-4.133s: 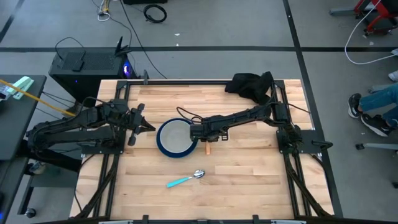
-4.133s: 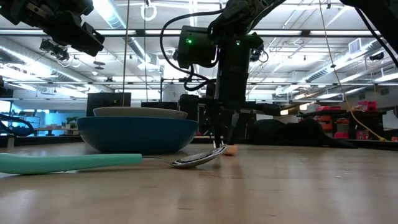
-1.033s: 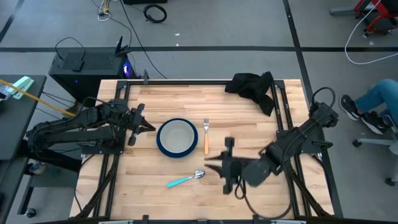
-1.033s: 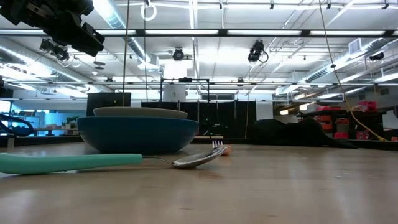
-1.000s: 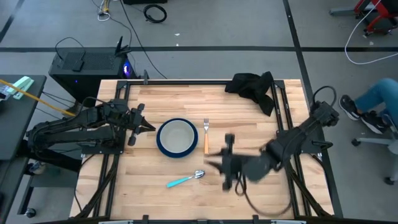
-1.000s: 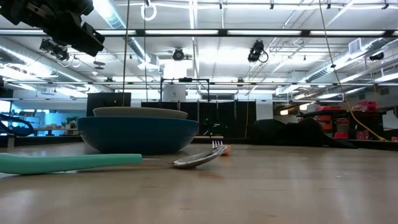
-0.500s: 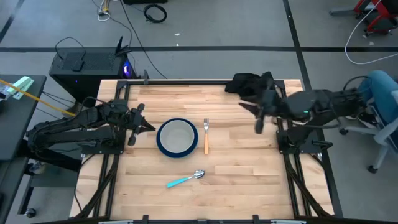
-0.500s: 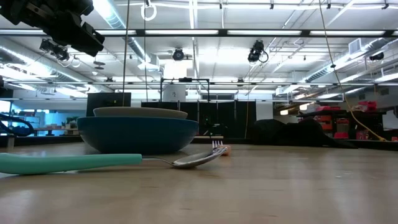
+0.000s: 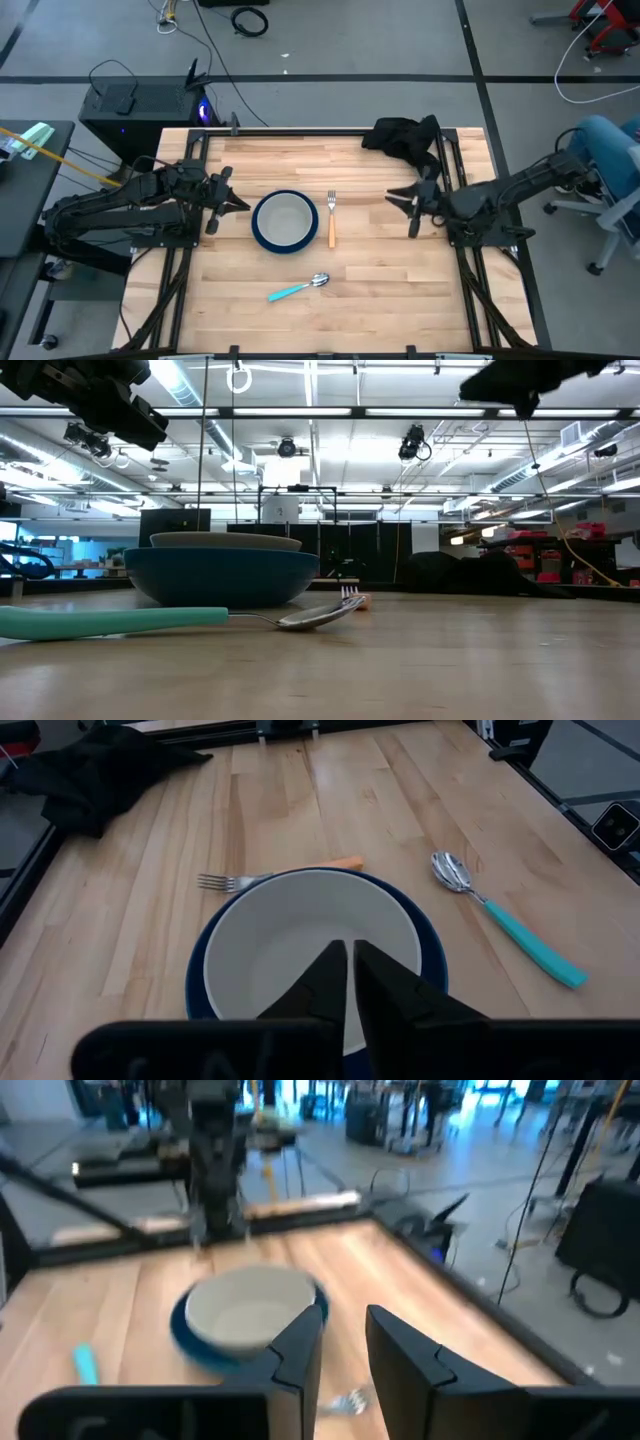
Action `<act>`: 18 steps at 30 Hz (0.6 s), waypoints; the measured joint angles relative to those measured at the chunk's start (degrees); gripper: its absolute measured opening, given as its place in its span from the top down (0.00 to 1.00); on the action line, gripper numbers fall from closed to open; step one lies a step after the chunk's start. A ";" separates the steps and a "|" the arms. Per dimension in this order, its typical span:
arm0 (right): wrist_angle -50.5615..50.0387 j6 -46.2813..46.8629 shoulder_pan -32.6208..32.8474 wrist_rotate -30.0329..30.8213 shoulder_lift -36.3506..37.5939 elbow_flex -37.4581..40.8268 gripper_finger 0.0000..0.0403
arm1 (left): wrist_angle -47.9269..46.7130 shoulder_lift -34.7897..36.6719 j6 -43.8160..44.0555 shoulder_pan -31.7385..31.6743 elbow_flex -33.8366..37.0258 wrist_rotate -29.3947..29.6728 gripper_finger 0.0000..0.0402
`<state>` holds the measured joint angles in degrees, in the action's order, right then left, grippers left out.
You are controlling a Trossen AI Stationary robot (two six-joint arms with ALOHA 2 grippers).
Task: Set table place
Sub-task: Put the blue spoon into the gray bowl on the table
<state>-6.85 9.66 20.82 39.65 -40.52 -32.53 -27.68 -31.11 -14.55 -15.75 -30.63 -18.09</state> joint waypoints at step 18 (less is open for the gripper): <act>-4.35 -11.32 3.32 -7.47 -6.44 3.21 0.78 | 0.00 0.01 -0.01 0.01 0.00 0.00 0.92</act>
<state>-11.21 -1.66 24.14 32.18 -46.96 -29.32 -27.68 -31.10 -14.56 -15.74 -30.63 -18.09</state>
